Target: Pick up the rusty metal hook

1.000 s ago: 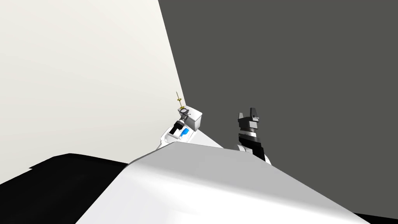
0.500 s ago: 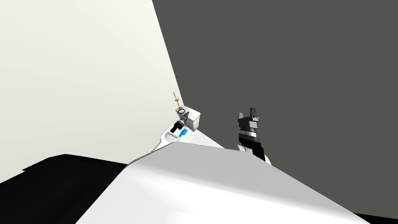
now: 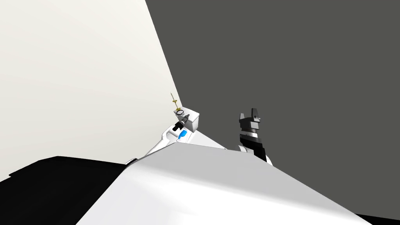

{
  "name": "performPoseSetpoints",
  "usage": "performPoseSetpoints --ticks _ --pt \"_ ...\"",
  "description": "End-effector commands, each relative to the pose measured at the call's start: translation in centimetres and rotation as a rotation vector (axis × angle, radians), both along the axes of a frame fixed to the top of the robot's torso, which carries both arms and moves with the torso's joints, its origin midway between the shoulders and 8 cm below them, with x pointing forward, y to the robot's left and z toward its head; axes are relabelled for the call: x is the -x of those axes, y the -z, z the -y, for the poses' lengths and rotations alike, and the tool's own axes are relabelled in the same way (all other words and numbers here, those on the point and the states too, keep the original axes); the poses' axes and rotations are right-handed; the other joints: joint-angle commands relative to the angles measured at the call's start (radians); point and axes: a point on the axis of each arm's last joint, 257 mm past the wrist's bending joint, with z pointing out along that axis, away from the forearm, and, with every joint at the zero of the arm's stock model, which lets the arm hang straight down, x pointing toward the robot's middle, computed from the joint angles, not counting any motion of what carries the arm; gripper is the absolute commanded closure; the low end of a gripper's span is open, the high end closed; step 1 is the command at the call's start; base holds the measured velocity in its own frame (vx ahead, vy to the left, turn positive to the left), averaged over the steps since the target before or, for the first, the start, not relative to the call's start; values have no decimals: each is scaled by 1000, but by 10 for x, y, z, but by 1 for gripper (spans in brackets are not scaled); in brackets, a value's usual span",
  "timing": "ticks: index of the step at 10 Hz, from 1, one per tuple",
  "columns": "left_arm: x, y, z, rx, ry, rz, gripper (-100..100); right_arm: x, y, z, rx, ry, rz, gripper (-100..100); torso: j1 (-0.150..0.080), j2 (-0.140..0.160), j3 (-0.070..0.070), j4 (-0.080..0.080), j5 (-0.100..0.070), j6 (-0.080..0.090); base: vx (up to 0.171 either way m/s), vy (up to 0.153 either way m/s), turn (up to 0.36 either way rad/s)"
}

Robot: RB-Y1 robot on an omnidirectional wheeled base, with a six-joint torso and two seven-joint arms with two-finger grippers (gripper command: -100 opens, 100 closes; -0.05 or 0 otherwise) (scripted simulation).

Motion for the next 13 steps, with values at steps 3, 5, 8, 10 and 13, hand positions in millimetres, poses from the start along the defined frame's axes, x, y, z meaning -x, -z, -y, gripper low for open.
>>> performPoseSetpoints --ticks 3,5,8,10,13 --pt "0 31 -37 -92 -50 -110 -100 0 0 0 0 0 0 0 0 0 0 0 0 0 -1 -12 -74" --pt "0 47 -65 -158 -87 -176 -100 0 0 0 0 0 0 0 0 0 0 0 0 0 0 -12 -137" --pt "2 62 -104 -245 -144 -257 -100 0 0 0 0 0 0 0 0 0 0 0 0 0 -1 -15 -99" --pt "4 67 -126 -289 -176 -295 -100 0 0 0 0 0 0 0 0 0 0 0 0 -1 0 -11 -69" --pt "7 71 -150 -339 -214 -335 -100 0 0 0 0 0 0 0 0 0 0 0 0 -1 -2 -8 -62"
